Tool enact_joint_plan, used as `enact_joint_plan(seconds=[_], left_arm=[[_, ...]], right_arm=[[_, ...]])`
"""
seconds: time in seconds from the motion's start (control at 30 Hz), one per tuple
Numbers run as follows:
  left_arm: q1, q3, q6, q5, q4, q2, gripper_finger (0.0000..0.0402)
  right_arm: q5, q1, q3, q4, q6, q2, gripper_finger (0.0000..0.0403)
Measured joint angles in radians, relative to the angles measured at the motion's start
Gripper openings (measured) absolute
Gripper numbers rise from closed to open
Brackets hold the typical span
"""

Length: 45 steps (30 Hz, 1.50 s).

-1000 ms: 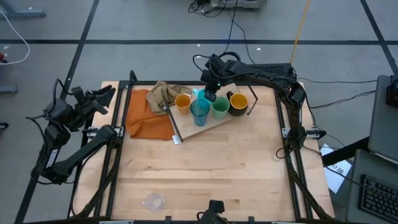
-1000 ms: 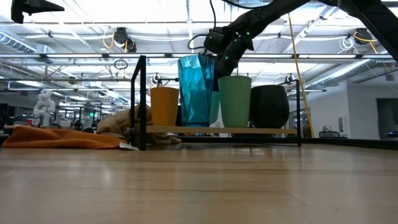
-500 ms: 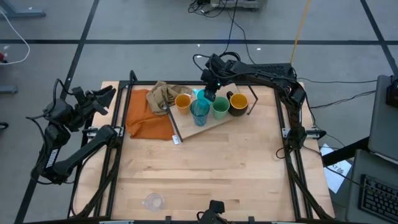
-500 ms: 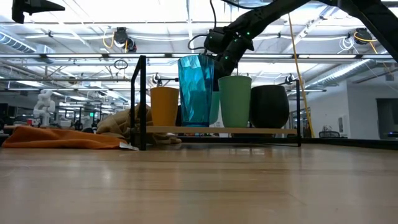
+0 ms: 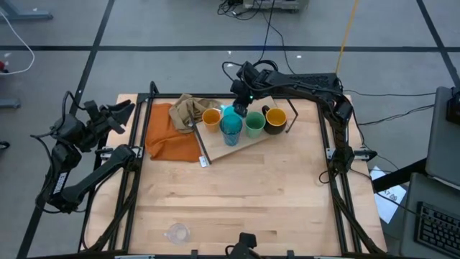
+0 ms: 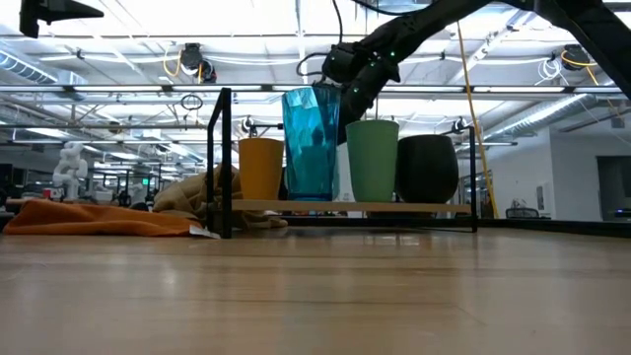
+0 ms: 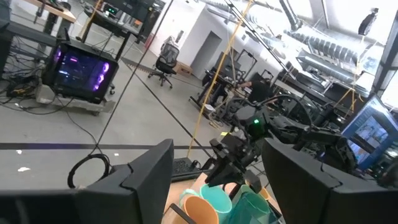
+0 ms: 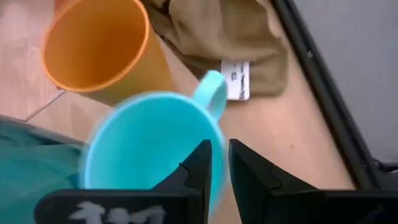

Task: Stack small to large cups/mugs on shelf
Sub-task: Put the blue mug on the shelf, then put the transparent mug on the shelf

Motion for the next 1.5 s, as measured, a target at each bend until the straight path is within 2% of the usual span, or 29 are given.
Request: enact_joint_plan(seconds=[0.4,0.8,0.97,1.2,1.4,1.5], left_arm=[[0.0,0.0,-0.005,0.009,-0.004,0.0,0.0243],[0.0,0.0,-0.005,0.008,-0.021,0.0,0.0243],[0.0,0.0,-0.005,0.008,-0.021,0.0,0.0243],[0.0,0.0,0.007,0.005,0.008,0.0,0.0243],[0.0,0.0,0.009,0.007,0.064,0.0,0.0243],[0.0,0.0,0.0,0.037,0.071,0.0,0.0243]], right_arm=[[0.001,0.007,-0.001,0.021,-0.008,0.021,0.0051],[0.025,-0.004,0.005,0.057,0.023,-0.035,0.0152],[0.076,-0.009,0.008,0.138,-0.016,-0.124,0.0166],[0.079,0.018,0.008,0.285,-0.048,-0.322,0.0154],[0.075,0.06,0.008,0.247,0.102,-0.5,0.0145],[0.003,0.089,-0.006,0.216,0.163,-0.569,0.0144]])
